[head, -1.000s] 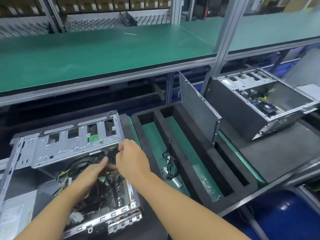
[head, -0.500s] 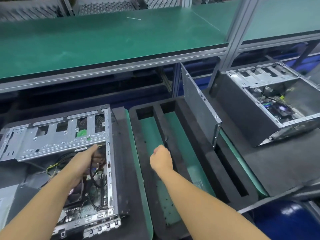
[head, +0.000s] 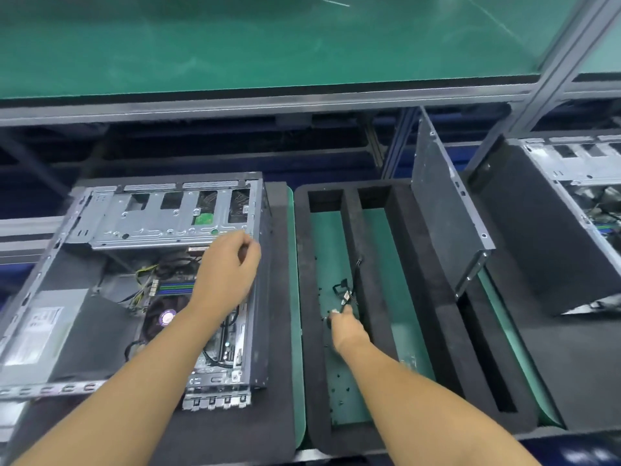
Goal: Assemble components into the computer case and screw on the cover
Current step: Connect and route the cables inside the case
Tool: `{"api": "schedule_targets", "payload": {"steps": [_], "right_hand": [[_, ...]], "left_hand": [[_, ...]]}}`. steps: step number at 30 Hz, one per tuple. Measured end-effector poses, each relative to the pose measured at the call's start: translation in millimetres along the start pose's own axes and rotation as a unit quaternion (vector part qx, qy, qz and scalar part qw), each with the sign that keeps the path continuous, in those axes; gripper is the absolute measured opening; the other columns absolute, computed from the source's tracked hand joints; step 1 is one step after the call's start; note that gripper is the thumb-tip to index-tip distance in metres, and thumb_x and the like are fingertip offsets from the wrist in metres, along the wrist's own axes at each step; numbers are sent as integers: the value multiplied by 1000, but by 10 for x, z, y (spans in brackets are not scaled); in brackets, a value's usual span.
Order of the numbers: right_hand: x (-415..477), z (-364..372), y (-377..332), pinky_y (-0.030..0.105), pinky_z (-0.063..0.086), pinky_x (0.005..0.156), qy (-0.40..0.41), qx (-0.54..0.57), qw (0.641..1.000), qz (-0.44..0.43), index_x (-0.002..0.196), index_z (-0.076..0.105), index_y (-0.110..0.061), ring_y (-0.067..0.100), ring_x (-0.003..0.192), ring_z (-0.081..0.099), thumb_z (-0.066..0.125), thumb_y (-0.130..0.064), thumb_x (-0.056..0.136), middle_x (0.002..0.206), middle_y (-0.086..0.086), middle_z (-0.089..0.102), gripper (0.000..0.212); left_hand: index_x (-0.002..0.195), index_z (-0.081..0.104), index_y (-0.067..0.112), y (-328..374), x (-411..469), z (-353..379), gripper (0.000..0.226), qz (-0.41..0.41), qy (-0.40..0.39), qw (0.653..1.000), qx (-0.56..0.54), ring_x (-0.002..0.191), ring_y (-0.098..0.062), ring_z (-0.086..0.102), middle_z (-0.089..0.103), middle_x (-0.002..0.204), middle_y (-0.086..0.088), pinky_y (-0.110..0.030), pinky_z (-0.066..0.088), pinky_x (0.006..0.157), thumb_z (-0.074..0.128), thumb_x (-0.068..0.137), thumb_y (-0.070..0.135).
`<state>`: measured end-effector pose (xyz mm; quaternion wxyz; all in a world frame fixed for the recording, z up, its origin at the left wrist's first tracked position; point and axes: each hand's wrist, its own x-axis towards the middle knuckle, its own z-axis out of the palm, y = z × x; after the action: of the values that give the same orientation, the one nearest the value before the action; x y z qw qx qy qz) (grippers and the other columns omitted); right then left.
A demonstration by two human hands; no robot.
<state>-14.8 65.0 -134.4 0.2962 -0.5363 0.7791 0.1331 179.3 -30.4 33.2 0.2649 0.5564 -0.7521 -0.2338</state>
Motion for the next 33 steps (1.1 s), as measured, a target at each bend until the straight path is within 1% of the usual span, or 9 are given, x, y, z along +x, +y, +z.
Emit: {"api": "schedule_targets", "payload": {"steps": [3, 7, 10, 14, 17, 23, 27, 29, 33], "right_hand": [[29, 104, 56, 28, 46, 71, 41, -1, 999, -20, 142, 45, -8, 16, 72, 50, 56, 11, 92, 148, 17, 33, 55], [57, 128, 108, 14, 40, 65, 70, 129, 988, -53, 127, 52, -7, 15, 85, 47, 53, -7, 99, 115, 6, 43, 29], [-6, -63, 129, 27, 47, 73, 72, 308, 948, -40, 104, 52, -17, 22, 87, 57, 58, -9, 96, 107, 2, 48, 13], [-177, -533, 26, 35, 53, 69, 86, 637, 766, 1, 72, 44, -13, 19, 65, 59, 34, 11, 89, 80, 6, 49, 31], [-356, -975, -51, 34, 43, 56, 94, 761, 640, -53, 68, 37, -13, 23, 61, 49, 23, 21, 79, 77, 9, 37, 38], [-910, -1775, -309, 27, 27, 48, 56, 781, 574, -240, 81, 51, -4, 18, 56, 42, 34, 2, 74, 75, 10, 50, 19], [-1197, -1927, -560, 26, 29, 46, 26, 763, 574, -297, 76, 55, -2, 18, 55, 39, 42, -7, 72, 74, 13, 49, 15], [-1277, -1906, -674, 25, 27, 46, 3, 775, 555, -302, 73, 54, -5, 17, 54, 39, 44, -10, 73, 75, 12, 49, 12], [-1337, -1771, -982, 26, 23, 47, -42, 808, 508, -296, 69, 48, -13, 15, 52, 35, 60, -22, 74, 74, 6, 47, 16]], "left_hand": [[76, 56, 21, 81, -3, 78, 21, 28, -25, 999, -23, 75, -17, 50, 55, 73, 7, -33, 39, 66, 50, 97, 21], [81, 59, 23, 173, -27, 134, 18, 51, -25, 998, -13, 83, -15, 48, 57, 78, 12, -38, 42, 78, 52, 97, 20], [84, 60, 22, 239, -22, 144, 16, 54, -27, 998, -22, 85, -17, 49, 59, 80, 12, -45, 43, 85, 52, 97, 20], [89, 61, 24, 289, 5, 148, 15, 53, -45, 996, -51, 86, -12, 53, 60, 87, 14, -44, 46, 87, 50, 99, 24], [106, 61, 28, 265, 56, 130, 14, 60, -73, 992, -78, 94, 0, 55, 58, 103, 18, -36, 47, 93, 55, 96, 20], [150, 21, 49, 260, 126, 60, 81, 140, -175, 967, -124, 132, 5, 33, 29, 147, 25, -27, 32, 112, 68, 90, 22], [142, 33, 53, 302, 155, -104, 68, 112, -89, 968, -205, 117, 14, 45, 48, 126, 37, -7, 34, 92, 68, 92, 25], [125, 52, 48, 258, 182, -257, 43, 89, -44, 964, -246, 92, 4, 60, 61, 99, 26, -9, 42, 72, 62, 95, 19], [107, 64, 43, 51, 171, -566, 47, 75, -110, 938, -321, 67, -17, 66, 71, 83, 3, -26, 50, 60, 48, 95, 0]]}}
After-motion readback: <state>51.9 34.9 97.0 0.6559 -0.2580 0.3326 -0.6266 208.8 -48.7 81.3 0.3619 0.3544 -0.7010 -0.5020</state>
